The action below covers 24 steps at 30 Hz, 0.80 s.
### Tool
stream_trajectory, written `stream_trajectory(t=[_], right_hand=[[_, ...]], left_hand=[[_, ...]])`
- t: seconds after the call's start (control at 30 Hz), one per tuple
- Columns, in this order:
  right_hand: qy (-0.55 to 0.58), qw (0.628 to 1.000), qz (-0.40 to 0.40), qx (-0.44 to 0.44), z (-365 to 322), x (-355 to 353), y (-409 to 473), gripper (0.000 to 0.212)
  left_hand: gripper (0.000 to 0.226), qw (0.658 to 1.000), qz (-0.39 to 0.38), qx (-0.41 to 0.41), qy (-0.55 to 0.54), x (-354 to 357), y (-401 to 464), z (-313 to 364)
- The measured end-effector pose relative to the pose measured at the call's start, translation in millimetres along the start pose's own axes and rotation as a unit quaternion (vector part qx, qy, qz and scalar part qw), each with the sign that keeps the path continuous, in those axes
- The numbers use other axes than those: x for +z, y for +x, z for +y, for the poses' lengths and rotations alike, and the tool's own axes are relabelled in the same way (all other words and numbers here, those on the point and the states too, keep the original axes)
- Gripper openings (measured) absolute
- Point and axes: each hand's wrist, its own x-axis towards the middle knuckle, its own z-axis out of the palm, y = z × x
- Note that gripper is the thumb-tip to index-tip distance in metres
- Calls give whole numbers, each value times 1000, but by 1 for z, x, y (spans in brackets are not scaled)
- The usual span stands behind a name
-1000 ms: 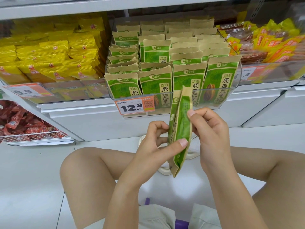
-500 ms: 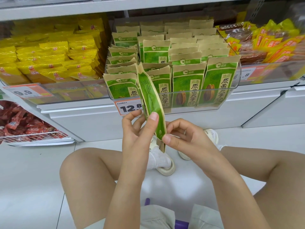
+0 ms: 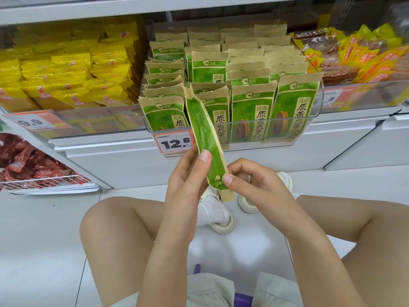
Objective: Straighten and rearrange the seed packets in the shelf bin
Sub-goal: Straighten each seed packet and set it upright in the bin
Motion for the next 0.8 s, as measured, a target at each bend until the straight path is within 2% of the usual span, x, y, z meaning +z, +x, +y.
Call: stream_trajectory(t=[0.17, 0.27, 0.33, 0.43, 0.53, 0.6, 0.7, 0.8], right_hand=[[10, 1000, 14, 0, -2, 1, 0, 9], [-22, 999, 40, -6, 3, 0, 2, 9], [-93, 991, 90, -17, 9, -3, 3, 10], [-277, 948, 149, -43, 12, -1, 3, 29], [-330, 930, 152, -56, 10, 5, 3, 48], [-274, 948, 155, -56, 8, 5, 4, 53], [-104, 982, 158, -29, 1, -2, 9, 58], [4, 997, 77, 26, -8, -12, 18, 51]], left_hand=[[68, 1000, 3, -9, 0, 2, 0, 1], [50, 1000, 1, -20, 16, 1, 0, 2], [45, 999, 0, -35, 25, 3, 0, 3], [36, 999, 13, -38, 35, 8, -1, 4], [23, 998, 52, -13, 41, 9, 0, 3], [27, 997, 57, 2, 59, 3, 2, 3], [38, 998, -8, -20, 56, -6, 0, 10], [43, 994, -73, -56, 51, -13, -1, 18]])
